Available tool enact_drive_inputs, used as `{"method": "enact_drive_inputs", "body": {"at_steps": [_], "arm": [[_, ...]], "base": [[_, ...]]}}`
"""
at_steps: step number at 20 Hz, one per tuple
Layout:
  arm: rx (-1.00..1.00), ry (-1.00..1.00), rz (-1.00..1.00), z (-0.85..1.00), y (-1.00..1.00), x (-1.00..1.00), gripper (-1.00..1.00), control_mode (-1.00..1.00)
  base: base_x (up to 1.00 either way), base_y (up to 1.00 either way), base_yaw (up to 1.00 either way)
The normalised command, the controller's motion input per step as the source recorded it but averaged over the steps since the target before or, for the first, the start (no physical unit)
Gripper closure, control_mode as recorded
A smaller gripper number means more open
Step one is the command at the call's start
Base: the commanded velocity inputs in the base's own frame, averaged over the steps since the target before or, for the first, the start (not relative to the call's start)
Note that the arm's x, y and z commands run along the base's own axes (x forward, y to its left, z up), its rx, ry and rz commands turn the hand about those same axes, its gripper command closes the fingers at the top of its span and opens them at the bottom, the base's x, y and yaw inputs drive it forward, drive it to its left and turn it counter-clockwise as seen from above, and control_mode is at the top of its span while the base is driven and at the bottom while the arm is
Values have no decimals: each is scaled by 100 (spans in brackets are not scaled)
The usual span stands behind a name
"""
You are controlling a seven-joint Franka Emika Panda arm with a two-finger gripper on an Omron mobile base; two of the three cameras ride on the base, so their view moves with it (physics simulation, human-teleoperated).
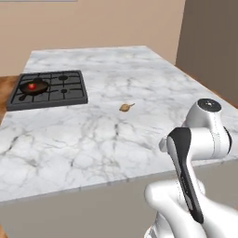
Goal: Place the pan on the front right burner on the stove. Then place the tomato and the onion in the pan and turn on the front right burner.
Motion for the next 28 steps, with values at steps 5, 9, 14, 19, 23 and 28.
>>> {"method": "enact_drive_inputs", "body": {"at_steps": [5,9,14,19,23,28], "arm": [[0,0,0,0,0,0,-100,100],[0,0,0,0,0,0,-100,100],[0,0,0,0,0,0,-100,100],[-1,0,0,0,0,0,-100,-100],[0,0,0,0,0,0,-100,-100],[0,-1,13,0,0,9,-100,-100]], "base": [[48,9,-5],[54,0,0],[30,0,0],[5,0,0],[0,0,0],[0,0,0]]}}
